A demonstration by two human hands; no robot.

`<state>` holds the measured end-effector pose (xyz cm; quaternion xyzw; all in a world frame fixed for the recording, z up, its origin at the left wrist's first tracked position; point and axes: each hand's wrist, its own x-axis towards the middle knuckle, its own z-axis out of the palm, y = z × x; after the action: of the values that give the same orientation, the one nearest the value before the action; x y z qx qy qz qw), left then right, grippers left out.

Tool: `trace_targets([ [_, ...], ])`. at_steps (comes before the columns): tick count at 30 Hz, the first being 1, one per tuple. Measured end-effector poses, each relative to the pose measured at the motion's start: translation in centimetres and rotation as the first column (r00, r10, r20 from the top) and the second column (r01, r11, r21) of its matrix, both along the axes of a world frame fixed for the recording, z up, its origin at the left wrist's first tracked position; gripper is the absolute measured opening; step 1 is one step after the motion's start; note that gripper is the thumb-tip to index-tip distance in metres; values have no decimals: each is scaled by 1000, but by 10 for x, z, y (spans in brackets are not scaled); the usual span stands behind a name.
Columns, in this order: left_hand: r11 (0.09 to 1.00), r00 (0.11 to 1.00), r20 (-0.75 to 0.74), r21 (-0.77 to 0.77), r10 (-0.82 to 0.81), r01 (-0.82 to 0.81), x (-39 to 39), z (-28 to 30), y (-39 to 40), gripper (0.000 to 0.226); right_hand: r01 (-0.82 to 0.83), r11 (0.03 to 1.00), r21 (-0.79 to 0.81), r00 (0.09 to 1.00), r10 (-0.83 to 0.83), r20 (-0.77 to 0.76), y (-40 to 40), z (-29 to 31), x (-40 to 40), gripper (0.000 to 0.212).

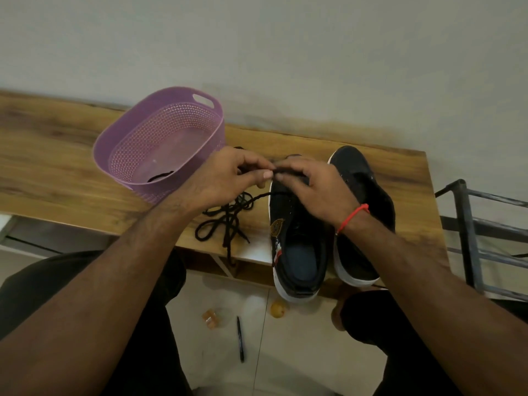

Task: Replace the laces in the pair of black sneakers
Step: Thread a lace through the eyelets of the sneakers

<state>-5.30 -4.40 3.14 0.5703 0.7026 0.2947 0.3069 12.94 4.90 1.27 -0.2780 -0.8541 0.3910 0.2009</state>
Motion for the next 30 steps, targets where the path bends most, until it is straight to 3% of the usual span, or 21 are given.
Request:
trace_targets([
  [2, 997, 997, 9, 16, 77, -78, -1, 0, 0, 16, 117, 988, -102, 991, -124, -56, 6, 1, 1, 20],
  [4, 982, 981, 51, 24, 185, -186, -6, 2, -1, 15, 314, 885, -343, 914, -380, -145, 20, -1, 4, 24],
  [6, 965, 962, 79, 19, 261, -263, -11, 3, -1, 14, 367, 749, -551, 814, -545, -200, 31, -3, 7, 28],
  [7, 962, 960, 71, 22, 270, -273, -11, 3, -1, 13, 363, 745, -560, 812, -548, -202, 33, -3, 8, 29],
  [8, 964, 963, 61, 34, 262, -265, -10, 2, -1, 13, 350, 787, -507, 853, -492, -174, 32, -2, 9, 34],
  [10, 973, 974, 64, 66, 216, -220, -3, 0, -1, 13, 178, 925, -336, 976, -210, -63, 22, 2, 11, 58],
  [11, 979, 981, 64, 76, 184, -189, 2, -1, 0, 12, 54, 961, -272, 998, -59, -11, 15, 3, 9, 66],
  [13, 989, 992, 43, 85, 122, -125, 11, -3, 1, 11, -116, 986, -122, 990, 125, 68, 6, 5, 4, 58],
  [14, 991, 994, 36, 87, 103, -106, 14, -4, 1, 11, -124, 991, -55, 987, 129, 99, 3, 6, 2, 45],
  [16, 990, 992, 60, 77, 115, -119, 14, -5, 2, 12, 73, 997, -13, 996, -72, 48, 9, 6, 2, 14],
  [18, 981, 979, 108, 65, 174, -182, 8, -4, 2, 14, 355, 933, -59, 931, -358, -71, 24, 5, 8, 18],
  [20, 971, 967, 130, 73, 219, -229, 1, -4, 1, 16, 494, 861, -120, 844, -509, -173, 37, 6, 16, 11],
  [21, 969, 964, 143, 79, 223, -236, 0, -4, 1, 17, 497, 862, -98, 843, -507, -179, 39, 7, 18, 9],
  [22, 970, 964, 158, 84, 213, -228, 1, -4, 1, 18, 450, 891, -58, 878, -453, -154, 36, 8, 18, 19],
  [24, 982, 972, 175, 76, 159, -174, 5, -3, 1, 21, 231, 973, 18, 973, -231, -5, 24, 7, 13, 37],
  [26, 992, 980, 173, 55, 102, -113, 10, -4, 1, 22, 49, 996, 79, 992, -58, 116, 11, 1, 6, 25],
  [30, 992, 977, 174, 26, 120, -127, 1, -2, 0, 16, 332, 941, 59, 943, -330, -42, 27, 7, 11, 18],
])
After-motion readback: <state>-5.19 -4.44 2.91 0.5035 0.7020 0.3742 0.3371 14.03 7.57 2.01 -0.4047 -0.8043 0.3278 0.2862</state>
